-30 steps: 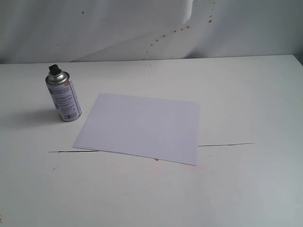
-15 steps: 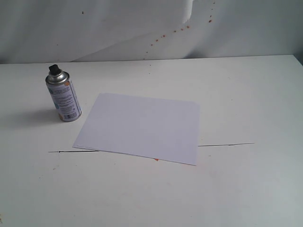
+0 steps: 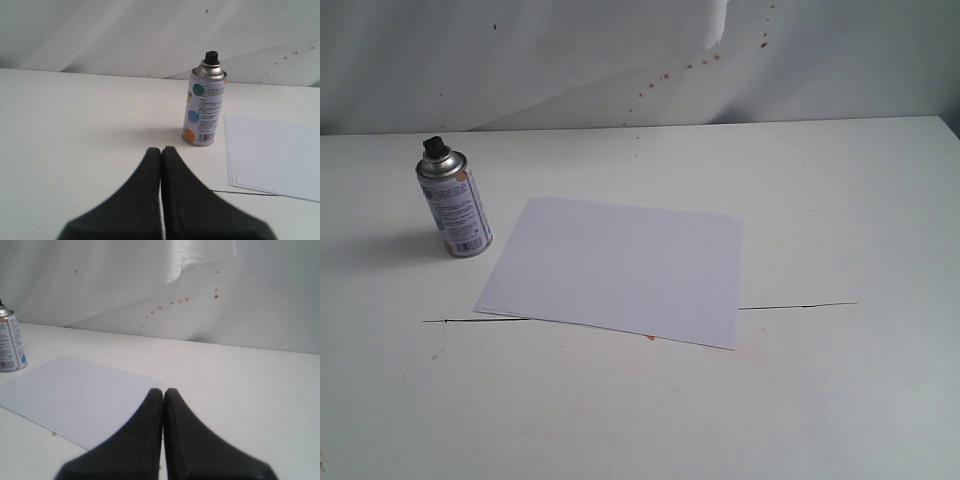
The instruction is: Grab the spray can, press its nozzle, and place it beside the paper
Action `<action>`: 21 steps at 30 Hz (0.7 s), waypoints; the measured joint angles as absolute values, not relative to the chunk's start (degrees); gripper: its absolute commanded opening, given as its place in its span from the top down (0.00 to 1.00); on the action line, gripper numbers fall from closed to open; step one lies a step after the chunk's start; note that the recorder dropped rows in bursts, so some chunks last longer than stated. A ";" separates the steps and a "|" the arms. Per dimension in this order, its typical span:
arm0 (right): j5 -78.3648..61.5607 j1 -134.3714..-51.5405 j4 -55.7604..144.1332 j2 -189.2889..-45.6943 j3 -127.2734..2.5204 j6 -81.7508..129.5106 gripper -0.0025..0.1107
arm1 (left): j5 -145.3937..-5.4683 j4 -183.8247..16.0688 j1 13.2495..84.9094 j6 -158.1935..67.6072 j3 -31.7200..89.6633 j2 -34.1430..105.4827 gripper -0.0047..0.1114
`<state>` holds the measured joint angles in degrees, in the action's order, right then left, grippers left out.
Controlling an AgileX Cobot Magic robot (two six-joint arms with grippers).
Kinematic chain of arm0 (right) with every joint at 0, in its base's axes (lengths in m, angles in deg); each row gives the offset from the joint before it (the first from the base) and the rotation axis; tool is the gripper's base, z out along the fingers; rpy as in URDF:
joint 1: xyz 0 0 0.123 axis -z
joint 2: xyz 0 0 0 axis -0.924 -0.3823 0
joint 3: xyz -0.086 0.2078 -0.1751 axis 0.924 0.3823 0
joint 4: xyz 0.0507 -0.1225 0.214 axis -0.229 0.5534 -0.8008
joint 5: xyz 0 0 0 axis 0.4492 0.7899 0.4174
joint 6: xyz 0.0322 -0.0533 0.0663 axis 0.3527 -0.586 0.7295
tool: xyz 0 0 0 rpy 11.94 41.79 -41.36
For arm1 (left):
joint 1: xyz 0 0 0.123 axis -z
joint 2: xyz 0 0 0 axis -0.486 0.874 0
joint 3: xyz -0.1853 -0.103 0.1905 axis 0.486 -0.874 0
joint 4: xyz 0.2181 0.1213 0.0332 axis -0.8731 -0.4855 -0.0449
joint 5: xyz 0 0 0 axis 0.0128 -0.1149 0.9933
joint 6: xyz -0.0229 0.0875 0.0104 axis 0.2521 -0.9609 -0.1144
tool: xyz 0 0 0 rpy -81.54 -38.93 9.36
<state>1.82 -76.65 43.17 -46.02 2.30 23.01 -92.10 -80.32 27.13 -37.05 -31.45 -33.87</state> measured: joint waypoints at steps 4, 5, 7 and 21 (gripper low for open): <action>3.96 -76.65 44.19 -46.02 2.30 23.01 0.98 | -92.10 -80.32 27.13 -37.05 -31.45 -33.87 0.96; 4.40 -76.65 44.19 -46.02 2.30 23.01 0.98 | -92.10 -80.32 27.13 -37.05 -31.45 -33.87 0.96; 6.17 -75.86 44.19 -46.02 2.30 23.01 0.98 | -92.10 -80.32 27.13 -37.05 -31.45 -33.87 0.96; 11.21 -74.73 44.19 -46.02 2.30 23.11 0.98 | -92.10 -80.32 27.13 -37.05 -31.45 -33.87 0.96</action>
<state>11.21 -74.73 44.19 -46.02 2.30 23.11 -92.10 -80.32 27.13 -37.05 -31.45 -33.87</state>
